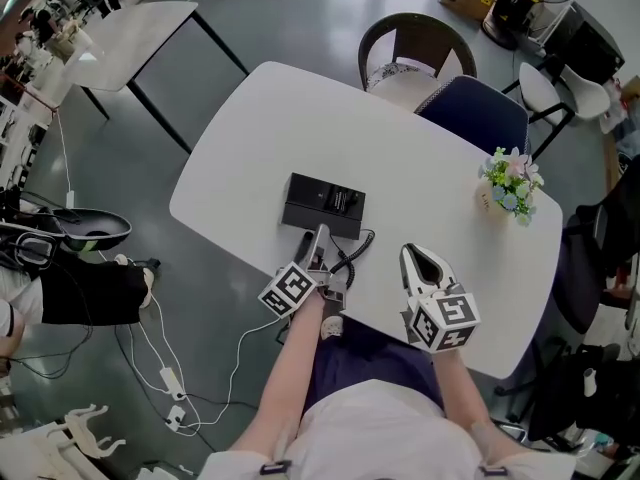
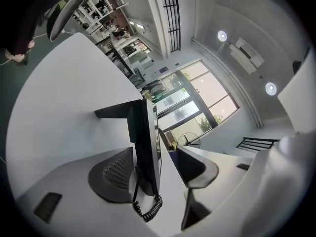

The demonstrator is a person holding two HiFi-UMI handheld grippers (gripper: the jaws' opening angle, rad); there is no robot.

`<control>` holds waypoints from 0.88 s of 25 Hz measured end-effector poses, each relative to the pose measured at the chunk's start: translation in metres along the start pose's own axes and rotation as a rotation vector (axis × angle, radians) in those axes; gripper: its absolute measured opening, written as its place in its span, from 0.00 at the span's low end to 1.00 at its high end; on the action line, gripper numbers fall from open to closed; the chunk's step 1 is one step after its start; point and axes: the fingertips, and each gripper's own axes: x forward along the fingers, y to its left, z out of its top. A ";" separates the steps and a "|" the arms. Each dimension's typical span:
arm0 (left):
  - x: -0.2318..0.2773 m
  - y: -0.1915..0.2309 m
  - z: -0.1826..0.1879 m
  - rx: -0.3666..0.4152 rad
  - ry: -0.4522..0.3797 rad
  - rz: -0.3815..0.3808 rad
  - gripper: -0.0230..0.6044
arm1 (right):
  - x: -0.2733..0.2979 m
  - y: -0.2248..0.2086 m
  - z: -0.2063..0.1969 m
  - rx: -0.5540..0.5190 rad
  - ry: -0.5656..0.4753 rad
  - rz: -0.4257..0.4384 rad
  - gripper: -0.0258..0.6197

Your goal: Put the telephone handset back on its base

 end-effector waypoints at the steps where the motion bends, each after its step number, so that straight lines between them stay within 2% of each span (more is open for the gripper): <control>1: -0.002 0.000 0.000 0.000 0.003 0.002 0.47 | -0.001 0.001 0.000 0.001 -0.004 0.003 0.11; 5: -0.015 -0.005 0.002 0.039 0.014 -0.008 0.47 | -0.004 0.007 0.000 0.001 -0.016 0.015 0.11; 14: -0.043 -0.020 -0.003 0.222 0.102 -0.005 0.47 | -0.006 0.024 0.000 -0.014 -0.035 0.054 0.11; 17: -0.054 -0.029 -0.001 0.308 0.123 -0.015 0.47 | -0.006 0.029 0.002 -0.017 -0.044 0.063 0.11; 22: -0.070 -0.050 0.007 0.517 0.141 -0.048 0.47 | -0.008 0.037 0.001 -0.012 -0.054 0.069 0.11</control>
